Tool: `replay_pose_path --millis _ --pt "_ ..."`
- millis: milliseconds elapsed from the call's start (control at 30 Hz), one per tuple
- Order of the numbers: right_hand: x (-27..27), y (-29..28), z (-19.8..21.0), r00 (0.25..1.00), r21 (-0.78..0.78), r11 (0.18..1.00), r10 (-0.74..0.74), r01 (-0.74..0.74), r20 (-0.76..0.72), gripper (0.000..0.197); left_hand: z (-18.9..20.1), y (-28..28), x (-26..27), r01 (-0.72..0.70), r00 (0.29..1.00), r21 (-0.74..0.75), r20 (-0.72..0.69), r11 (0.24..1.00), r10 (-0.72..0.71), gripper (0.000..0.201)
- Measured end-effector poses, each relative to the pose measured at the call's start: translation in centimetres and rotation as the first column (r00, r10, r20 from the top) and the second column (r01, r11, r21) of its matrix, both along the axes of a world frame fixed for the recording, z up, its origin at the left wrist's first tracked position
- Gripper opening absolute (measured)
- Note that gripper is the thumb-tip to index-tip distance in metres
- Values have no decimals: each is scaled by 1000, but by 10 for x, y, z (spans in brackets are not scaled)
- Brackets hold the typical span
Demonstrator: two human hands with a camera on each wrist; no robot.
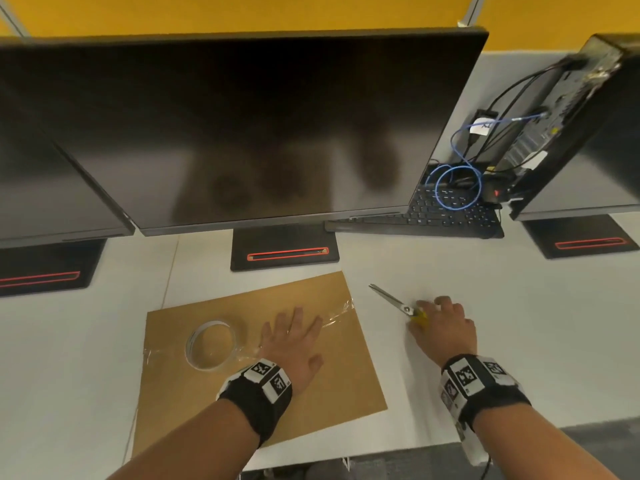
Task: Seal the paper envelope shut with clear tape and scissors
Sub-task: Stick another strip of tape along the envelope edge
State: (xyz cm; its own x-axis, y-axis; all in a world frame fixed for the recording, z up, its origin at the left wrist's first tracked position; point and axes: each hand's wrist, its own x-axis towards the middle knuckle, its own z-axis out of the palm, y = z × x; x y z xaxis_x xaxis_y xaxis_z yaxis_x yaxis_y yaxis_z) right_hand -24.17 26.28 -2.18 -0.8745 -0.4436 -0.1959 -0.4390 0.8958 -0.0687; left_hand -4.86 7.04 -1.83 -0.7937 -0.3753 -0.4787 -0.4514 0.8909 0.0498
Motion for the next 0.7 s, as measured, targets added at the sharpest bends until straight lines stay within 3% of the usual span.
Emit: replay_pose_path --millis 233,367,467,700 --pt "3 4 -13 1000 -112 993 -24 24 5 33 -4 0 -7 -2 998 -4 58 1000 2 69" --pt "0 2 -13 1000 -97 995 -16 14 -20 28 -2 -2 -9 8 998 -3 58 1000 -8 69" --pt "-1 -1 -7 997 -267 962 -38 53 60 25 0 -3 -9 17 998 -13 61 1000 -17 70" --pt "16 -24 11 948 -560 823 248 -98 199 29 15 -29 -2 -19 1000 -31 20 999 20 72"
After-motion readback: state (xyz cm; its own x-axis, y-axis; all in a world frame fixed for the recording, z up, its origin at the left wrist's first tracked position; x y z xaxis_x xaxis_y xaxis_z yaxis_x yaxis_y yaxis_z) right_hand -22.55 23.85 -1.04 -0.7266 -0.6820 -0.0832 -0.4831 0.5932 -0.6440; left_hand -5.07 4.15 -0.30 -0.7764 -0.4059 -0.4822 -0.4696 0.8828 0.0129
